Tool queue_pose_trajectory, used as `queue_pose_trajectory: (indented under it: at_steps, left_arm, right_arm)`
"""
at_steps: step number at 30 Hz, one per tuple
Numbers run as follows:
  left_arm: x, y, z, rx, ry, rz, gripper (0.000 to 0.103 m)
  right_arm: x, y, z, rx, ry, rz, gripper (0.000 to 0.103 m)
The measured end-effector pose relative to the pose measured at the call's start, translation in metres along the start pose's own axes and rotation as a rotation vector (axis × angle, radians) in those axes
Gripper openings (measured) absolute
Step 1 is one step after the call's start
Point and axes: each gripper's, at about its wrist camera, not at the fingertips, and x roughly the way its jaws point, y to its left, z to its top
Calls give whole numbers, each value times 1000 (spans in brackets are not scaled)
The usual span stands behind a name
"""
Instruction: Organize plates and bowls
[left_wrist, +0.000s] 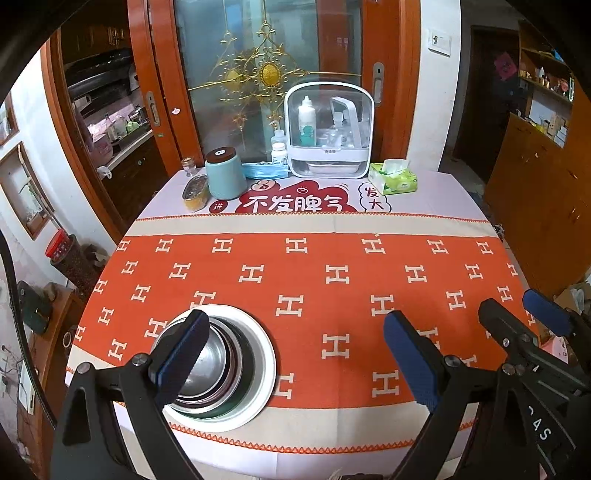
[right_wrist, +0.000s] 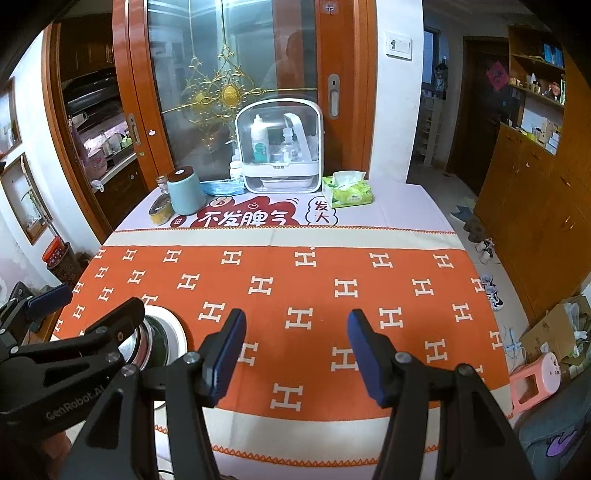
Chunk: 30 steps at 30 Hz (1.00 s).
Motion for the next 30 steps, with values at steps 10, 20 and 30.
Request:
queue_pose_trajectory:
  at_steps: [10, 20, 30]
  left_arm:
    - [2, 0, 1, 4, 4, -1, 95]
    - [3, 0, 0, 6, 11, -3, 95]
    - [8, 2, 0, 11, 19, -10, 95]
  right_arm:
    - [0, -1, 0, 0, -1, 1, 58]
    - [0, 0, 2, 2, 0, 0, 58]
    - [0, 0, 2, 3, 1, 1, 58]
